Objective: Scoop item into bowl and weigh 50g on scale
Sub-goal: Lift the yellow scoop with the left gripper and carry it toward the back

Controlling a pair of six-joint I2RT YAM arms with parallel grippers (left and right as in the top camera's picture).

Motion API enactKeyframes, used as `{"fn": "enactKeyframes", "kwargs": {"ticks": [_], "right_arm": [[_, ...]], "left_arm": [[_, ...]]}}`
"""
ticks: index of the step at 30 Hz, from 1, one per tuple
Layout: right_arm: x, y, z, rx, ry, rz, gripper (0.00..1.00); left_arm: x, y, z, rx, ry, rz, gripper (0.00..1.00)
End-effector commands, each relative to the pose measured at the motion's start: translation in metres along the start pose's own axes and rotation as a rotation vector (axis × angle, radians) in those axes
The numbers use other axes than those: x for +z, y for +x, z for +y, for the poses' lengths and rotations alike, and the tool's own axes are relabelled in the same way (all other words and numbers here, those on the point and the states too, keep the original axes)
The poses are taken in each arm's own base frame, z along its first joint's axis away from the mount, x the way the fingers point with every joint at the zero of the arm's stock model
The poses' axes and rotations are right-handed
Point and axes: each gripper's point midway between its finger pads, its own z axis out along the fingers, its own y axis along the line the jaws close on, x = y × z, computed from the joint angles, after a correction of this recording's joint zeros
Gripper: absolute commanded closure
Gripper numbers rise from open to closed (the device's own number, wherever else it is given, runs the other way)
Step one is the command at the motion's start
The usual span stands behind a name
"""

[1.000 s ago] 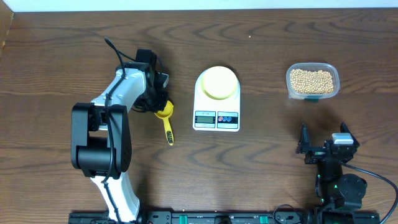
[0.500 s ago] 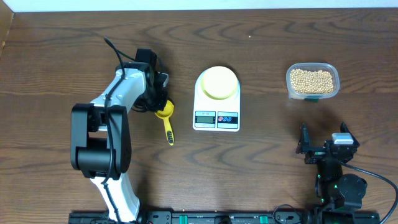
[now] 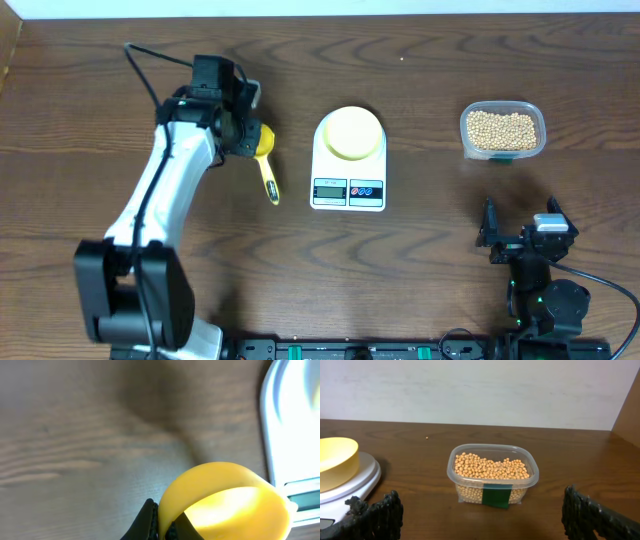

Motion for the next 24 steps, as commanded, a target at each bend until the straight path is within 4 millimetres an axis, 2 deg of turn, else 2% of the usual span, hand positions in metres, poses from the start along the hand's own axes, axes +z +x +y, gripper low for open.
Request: {"fn": "enactKeyframes", "kwargs": {"ticks": [1,4,10,17,24], "right_arm": [[0.0,0.001,-0.003,-0.012,0.014,0.001,0.01],[0.0,0.001,-0.003,-0.012,0.014,0.001,0.01],[0.0,0.001,-0.003,-0.012,0.014,0.001,0.01],[0.0,0.001,-0.003,-0.012,0.014,0.001,0.01],[0.0,0.001,-0.003,-0.012,0.014,0.001,0.01]], "left_arm": [[-0.026,-0.018,-0.001,-0.03,-0.003,-0.101,0.92],[-0.043,-0.032,0.0,-0.066,-0.009,-0.182,0.92],[-0.057,-0.055,0.003,-0.17,-0.005,-0.293,0.92],[-0.07,-0.09,-0.002,-0.433,0.071,-0.438,0.92],[-0.093,-0.131,-0.023,-0.399,0.131,-0.617,0.92]]}}
